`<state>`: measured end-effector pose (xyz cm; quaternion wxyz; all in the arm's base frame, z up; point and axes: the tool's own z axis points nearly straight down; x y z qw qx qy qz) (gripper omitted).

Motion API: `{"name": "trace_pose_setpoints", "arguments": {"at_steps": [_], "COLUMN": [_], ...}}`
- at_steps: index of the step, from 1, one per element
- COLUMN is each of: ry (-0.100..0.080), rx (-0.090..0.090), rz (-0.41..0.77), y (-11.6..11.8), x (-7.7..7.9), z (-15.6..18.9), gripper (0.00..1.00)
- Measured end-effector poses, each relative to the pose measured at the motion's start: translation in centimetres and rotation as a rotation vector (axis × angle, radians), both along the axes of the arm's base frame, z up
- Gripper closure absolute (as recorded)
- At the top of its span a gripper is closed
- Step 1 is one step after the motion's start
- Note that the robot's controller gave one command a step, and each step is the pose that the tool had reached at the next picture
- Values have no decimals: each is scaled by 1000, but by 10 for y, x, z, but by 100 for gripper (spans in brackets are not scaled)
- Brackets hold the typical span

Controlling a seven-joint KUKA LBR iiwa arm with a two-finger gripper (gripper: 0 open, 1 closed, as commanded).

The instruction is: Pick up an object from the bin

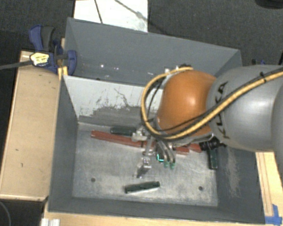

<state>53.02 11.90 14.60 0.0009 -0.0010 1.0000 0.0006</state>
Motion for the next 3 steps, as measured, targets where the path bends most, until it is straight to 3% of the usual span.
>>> {"name": "trace_pose_setpoints", "arguments": {"at_steps": [1, 2, 3], "ry": [-3, -3, 0], "rx": [0, 0, -1], "rz": [147, 145, 187], "y": [-24, -24, -16], "x": [-49, -49, -50], "z": [-72, -72, 69], "gripper": [100, 100, 100]}}
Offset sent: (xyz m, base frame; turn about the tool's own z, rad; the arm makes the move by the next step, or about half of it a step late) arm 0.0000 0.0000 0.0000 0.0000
